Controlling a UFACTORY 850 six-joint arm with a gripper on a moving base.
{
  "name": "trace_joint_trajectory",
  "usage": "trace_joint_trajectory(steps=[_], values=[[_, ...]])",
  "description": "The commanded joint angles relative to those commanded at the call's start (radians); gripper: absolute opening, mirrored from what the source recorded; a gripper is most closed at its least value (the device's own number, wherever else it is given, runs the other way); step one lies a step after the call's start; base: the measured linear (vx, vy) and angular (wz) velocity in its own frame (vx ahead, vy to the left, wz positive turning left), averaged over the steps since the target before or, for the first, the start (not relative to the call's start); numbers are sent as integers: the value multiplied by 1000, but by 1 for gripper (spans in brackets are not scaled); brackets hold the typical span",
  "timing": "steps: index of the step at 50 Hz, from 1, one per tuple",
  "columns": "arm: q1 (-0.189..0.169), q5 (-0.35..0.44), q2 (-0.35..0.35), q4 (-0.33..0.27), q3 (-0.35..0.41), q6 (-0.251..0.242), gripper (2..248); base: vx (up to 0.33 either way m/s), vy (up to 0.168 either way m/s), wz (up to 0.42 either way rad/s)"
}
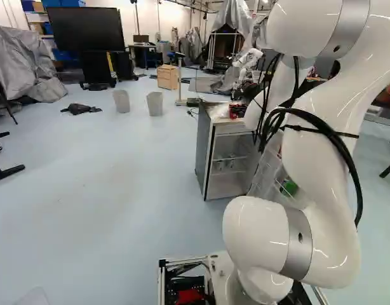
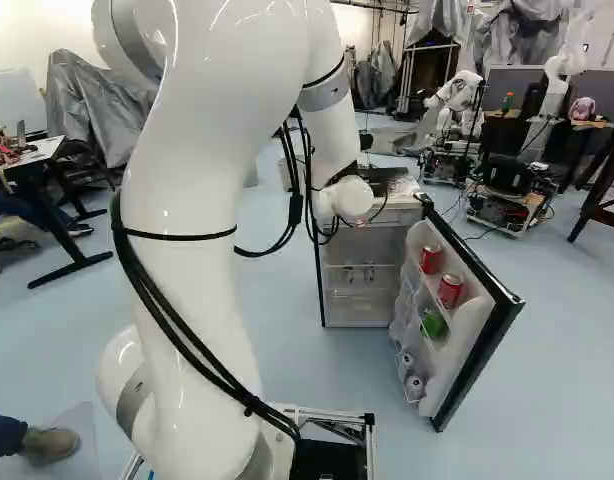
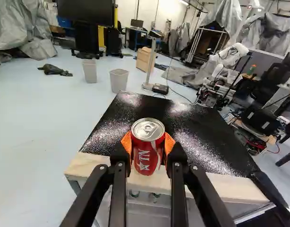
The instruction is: Grab a drink from the fridge
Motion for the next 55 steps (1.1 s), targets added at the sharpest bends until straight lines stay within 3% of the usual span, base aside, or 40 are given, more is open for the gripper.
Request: trace_joint_trajectory(steps=[46, 47, 51, 52, 55], values=[[0, 0, -12, 0, -1, 10, 92, 0, 0, 0], [0, 0, -12, 0, -1, 10, 120, 0, 0, 0], [0, 0, -12, 0, -1, 10, 120, 0, 0, 0], [0, 0, -12, 0, -1, 10, 153, 0, 0, 0], [0, 0, -12, 0, -1, 10, 153, 0, 0, 0]])
